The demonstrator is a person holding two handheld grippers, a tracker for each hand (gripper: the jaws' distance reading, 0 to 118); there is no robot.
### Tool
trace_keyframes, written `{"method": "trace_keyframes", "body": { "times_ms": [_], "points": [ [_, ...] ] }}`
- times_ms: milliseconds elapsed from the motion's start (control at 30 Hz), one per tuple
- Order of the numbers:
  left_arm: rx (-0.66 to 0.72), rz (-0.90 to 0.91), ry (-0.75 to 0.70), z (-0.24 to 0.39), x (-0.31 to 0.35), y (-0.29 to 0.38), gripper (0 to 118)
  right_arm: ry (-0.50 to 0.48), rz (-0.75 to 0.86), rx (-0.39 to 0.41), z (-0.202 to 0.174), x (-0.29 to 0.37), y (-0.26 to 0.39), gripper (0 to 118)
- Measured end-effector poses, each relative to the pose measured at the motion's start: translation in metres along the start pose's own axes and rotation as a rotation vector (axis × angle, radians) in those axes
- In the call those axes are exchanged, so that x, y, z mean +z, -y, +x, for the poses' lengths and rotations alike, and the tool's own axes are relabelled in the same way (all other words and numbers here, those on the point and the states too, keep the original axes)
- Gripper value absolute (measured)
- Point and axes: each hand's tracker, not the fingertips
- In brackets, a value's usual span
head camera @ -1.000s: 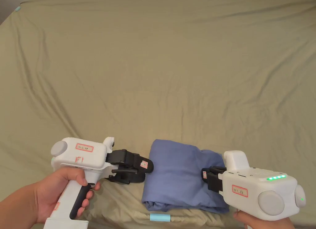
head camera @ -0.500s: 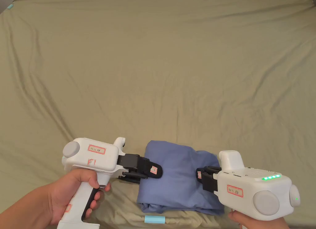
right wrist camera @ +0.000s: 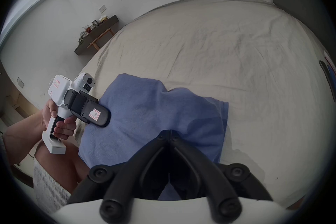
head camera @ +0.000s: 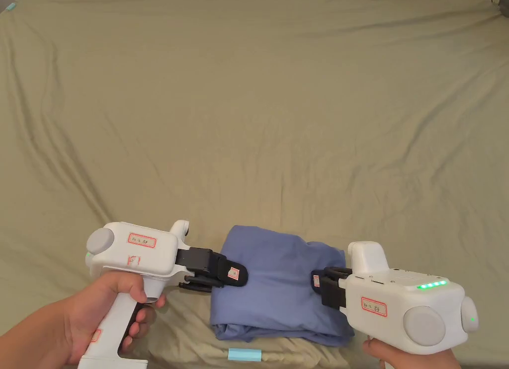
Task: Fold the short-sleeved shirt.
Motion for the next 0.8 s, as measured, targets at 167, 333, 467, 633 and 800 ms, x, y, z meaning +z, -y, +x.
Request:
{"method": "trace_keyframes", "body": {
  "times_ms": [167,333,467,633,800],
  "points": [
    [-0.008,0.011,-0.010,-0.005,0.020,-0.003,15,0.007,0.004,0.006,0.003,0.002,-0.003,0],
    [-0.008,0.032,-0.038,-0.012,0.060,-0.007,15,0.011,0.004,0.016,0.003,0.003,-0.006,0],
    [0.001,0.059,-0.072,-0.024,0.112,-0.010,15,0.019,-0.001,0.030,0.003,0.002,-0.007,0],
    [0.023,0.091,-0.118,-0.030,0.180,-0.001,15,0.026,-0.002,0.035,0.001,0.001,-0.010,0],
    [0.026,0.115,-0.227,-0.033,0.250,0.005,15,0.032,-0.004,0.045,-0.004,-0.003,-0.012,0]
  ]
}}
